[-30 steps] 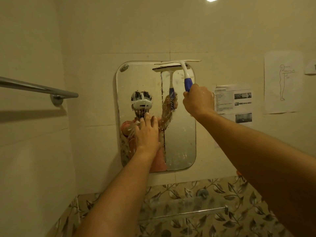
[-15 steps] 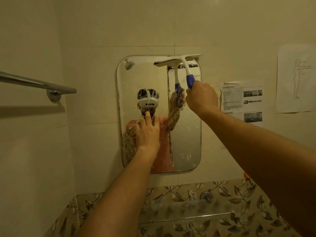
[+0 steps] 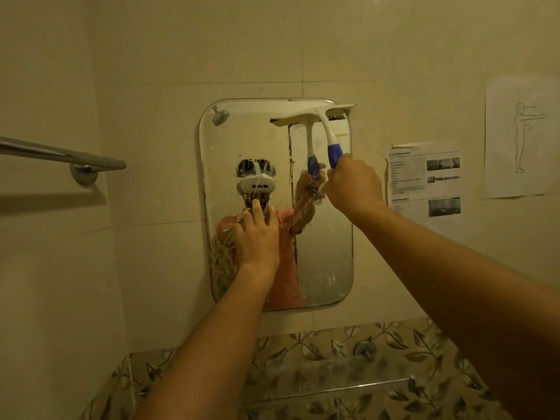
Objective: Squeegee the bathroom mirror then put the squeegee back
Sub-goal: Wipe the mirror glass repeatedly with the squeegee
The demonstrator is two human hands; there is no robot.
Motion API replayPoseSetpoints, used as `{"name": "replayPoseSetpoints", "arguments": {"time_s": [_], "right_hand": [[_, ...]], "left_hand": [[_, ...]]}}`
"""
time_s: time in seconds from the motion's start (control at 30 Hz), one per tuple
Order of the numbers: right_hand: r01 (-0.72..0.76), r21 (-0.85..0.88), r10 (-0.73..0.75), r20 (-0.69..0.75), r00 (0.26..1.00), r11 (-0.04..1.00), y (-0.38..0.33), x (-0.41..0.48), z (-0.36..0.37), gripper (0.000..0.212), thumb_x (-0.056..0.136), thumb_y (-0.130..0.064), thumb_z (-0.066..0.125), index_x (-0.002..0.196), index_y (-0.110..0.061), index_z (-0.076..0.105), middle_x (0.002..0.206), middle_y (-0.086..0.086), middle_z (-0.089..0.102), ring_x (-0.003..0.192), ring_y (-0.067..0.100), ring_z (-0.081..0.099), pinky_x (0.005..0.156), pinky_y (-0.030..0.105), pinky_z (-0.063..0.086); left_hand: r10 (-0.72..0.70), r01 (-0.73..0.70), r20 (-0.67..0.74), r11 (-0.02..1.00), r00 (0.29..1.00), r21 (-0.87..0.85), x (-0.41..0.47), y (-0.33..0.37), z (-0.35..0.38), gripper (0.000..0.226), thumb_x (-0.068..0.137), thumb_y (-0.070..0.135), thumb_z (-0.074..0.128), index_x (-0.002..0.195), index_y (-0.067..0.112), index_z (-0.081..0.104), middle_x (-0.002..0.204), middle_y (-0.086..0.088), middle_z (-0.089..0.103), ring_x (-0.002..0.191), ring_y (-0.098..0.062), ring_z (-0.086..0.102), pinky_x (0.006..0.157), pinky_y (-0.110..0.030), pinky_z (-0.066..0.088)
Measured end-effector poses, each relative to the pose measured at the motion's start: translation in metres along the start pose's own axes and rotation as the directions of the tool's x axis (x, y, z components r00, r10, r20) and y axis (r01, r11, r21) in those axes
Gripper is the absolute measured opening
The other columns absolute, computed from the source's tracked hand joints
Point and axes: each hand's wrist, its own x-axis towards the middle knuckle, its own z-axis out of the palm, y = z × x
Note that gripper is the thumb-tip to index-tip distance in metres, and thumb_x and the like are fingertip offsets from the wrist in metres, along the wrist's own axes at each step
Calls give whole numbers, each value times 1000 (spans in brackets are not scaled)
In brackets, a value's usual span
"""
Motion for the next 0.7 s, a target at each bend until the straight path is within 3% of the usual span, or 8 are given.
{"name": "replayPoseSetpoints", "arguments": {"time_s": [0.43, 0.7], "right_hand": [[-66, 44, 65, 27, 998, 997, 12, -31, 13, 41, 99, -29, 60, 132, -8, 48, 102, 9, 59, 86, 21, 62, 67, 32, 48], [-101, 72, 96, 73, 993, 992, 16, -54, 17, 41, 97, -28, 63, 130, -8, 49, 102, 9, 60, 87, 22, 63, 71, 34, 53]], "left_hand": [[4, -4, 18, 1000, 1000, -7, -1, -3, 0, 103, 78, 41, 80, 158, 21, 18, 161, -20, 10, 143, -38, 25, 112, -51, 35], [9, -9, 23, 1000, 1000, 4, -3, -2, -5, 102, 78, 39, 80, 158, 21, 19, 161, -20, 11, 142, -37, 27, 111, -50, 35]]}}
